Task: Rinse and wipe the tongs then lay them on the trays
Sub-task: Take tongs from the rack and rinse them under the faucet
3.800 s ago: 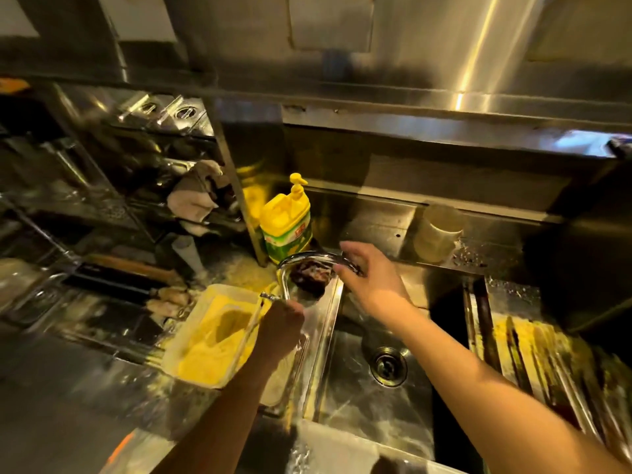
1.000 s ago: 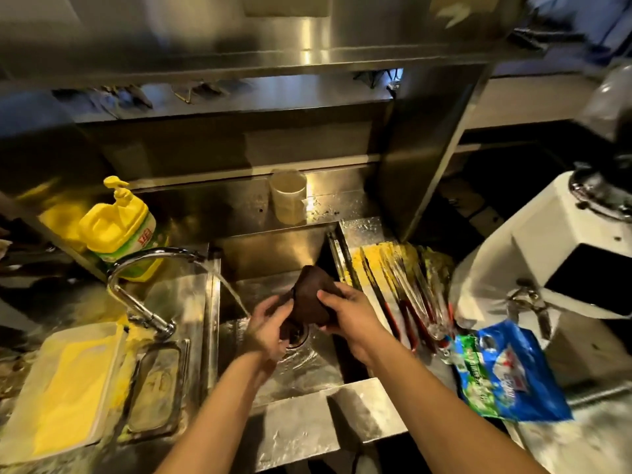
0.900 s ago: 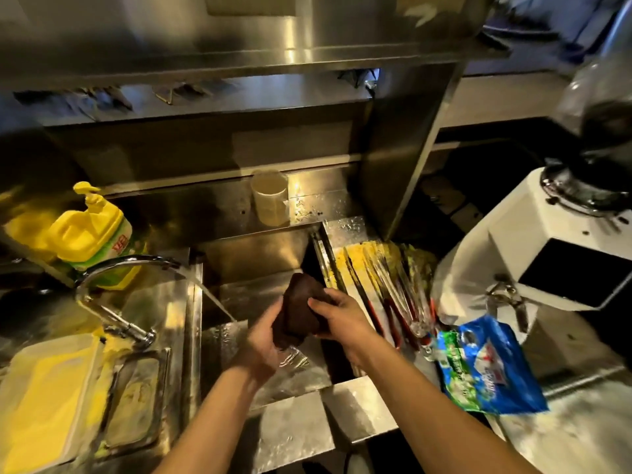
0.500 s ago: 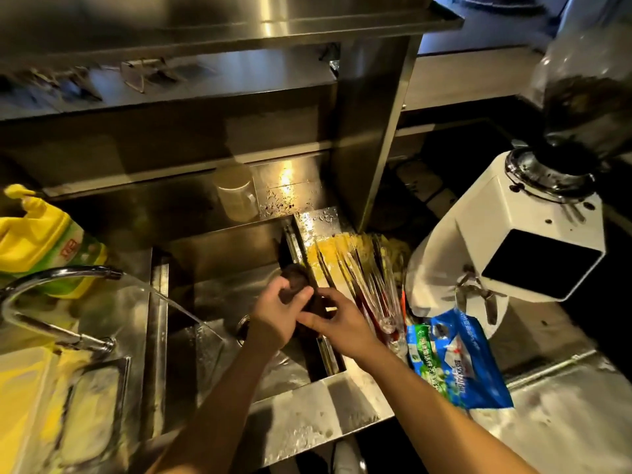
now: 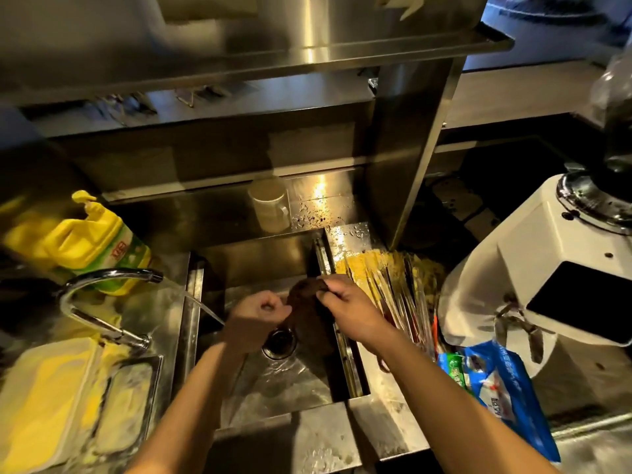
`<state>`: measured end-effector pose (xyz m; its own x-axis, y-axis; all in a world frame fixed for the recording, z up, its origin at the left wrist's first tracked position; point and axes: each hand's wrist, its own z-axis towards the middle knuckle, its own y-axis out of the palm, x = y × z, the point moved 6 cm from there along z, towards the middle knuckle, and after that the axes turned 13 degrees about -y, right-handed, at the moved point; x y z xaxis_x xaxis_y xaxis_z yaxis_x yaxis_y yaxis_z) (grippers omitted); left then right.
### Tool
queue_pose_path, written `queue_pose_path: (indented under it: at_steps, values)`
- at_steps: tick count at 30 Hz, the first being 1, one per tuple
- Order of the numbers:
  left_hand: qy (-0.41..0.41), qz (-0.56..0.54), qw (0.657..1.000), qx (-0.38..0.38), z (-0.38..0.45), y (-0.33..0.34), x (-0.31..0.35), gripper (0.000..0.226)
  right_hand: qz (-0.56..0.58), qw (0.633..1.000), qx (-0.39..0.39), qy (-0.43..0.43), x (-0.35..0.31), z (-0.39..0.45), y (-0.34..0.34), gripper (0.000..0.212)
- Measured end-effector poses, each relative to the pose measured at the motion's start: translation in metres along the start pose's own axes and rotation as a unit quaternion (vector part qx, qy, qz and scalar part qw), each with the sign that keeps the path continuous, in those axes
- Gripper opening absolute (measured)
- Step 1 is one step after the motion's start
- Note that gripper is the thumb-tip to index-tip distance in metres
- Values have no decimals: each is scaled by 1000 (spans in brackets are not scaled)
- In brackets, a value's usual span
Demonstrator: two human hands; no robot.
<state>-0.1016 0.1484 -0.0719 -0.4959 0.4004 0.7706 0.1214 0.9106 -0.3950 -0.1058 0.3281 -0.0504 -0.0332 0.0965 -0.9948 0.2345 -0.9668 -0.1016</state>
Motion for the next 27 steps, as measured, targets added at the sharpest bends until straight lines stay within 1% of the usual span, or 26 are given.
queue_pose_path:
  at_steps: [1, 2, 4, 5, 6, 7, 9, 10, 11, 12, 13, 14, 16, 17, 18, 19, 20, 21, 22, 23, 24, 25, 27]
  values:
    - [-11, 0, 1000, 8, 0, -8, -3, 18, -27, 1000, -14, -3, -4, 5, 1, 24]
    - [-12, -2, 999, 40, 1, -17, -3, 17, -52, 999, -16, 0, -5, 8, -1, 24]
    - [12, -7, 989, 145, -2, -42, 3, 18, -98, 995, -4, 0, -7, 13, -5, 23]
    - [19, -26, 985, 170, -5, -48, 5, 17, -106, 994, 7, 3, -7, 14, -5, 23]
    - [23, -40, 986, 163, -10, -46, 4, 12, -96, 995, 18, 12, -6, 14, -4, 23]
    - [34, -29, 991, 124, -16, -34, 5, 20, -64, 997, 26, 28, -7, 13, -2, 24]
    - [60, -11, 998, -22, -25, 6, -3, 70, 26, 996, 26, 78, -8, 9, 10, 25]
    - [67, -22, 995, -75, -26, 22, -8, 85, 55, 993, 26, 101, -7, 9, 15, 23]
    - [74, -53, 991, -97, -24, 33, -13, 88, 68, 990, 32, 120, -6, 8, 17, 22]
    - [69, -95, 989, -90, -18, 39, -17, 81, 70, 988, 41, 129, -5, 8, 16, 22]
    - [51, -137, 987, -74, -11, 40, -22, 68, 72, 987, 43, 135, -6, 9, 16, 22]
    - [33, -172, 982, -75, -6, 48, -23, 57, 75, 986, 46, 138, -5, 8, 10, 20]
    - [5, -234, 969, -84, 4, 61, -29, 46, 105, 981, 59, 150, -2, 3, -10, 16]
    - [-11, -259, 963, -74, 9, 64, -32, 43, 110, 979, 85, 150, 2, 0, -27, 21]
    - [-22, -275, 960, -57, 13, 65, -33, 42, 66, 979, 122, 148, 10, -4, -50, 27]
    - [-24, -282, 958, -43, 17, 65, -33, 43, -38, 976, 154, 146, 19, -9, -77, 32]
    - [-17, -286, 957, -41, 20, 66, -32, 44, -192, 957, 153, 154, 27, -14, -99, 36]
    - [-10, -289, 956, -48, 22, 68, -31, 46, -340, 915, 121, 179, 35, -22, -114, 41]
    - [-8, -289, 956, -57, 22, 70, -30, 47, -441, 870, 74, 206, 47, -30, -122, 52]
    - [-8, -281, 958, -62, 21, 71, -30, 47, -500, 835, 35, 226, 59, -39, -123, 62]
    - [-7, -266, 962, -61, 20, 74, -30, 47, -533, 813, 10, 234, 68, -46, -122, 66]
    - [-9, -252, 966, -59, 19, 77, -31, 47, -556, 799, -3, 228, 74, -51, -120, 65]
    - [-21, -232, 971, -53, 18, 80, -32, 45, -585, 785, -6, 206, 82, -52, -115, 47]
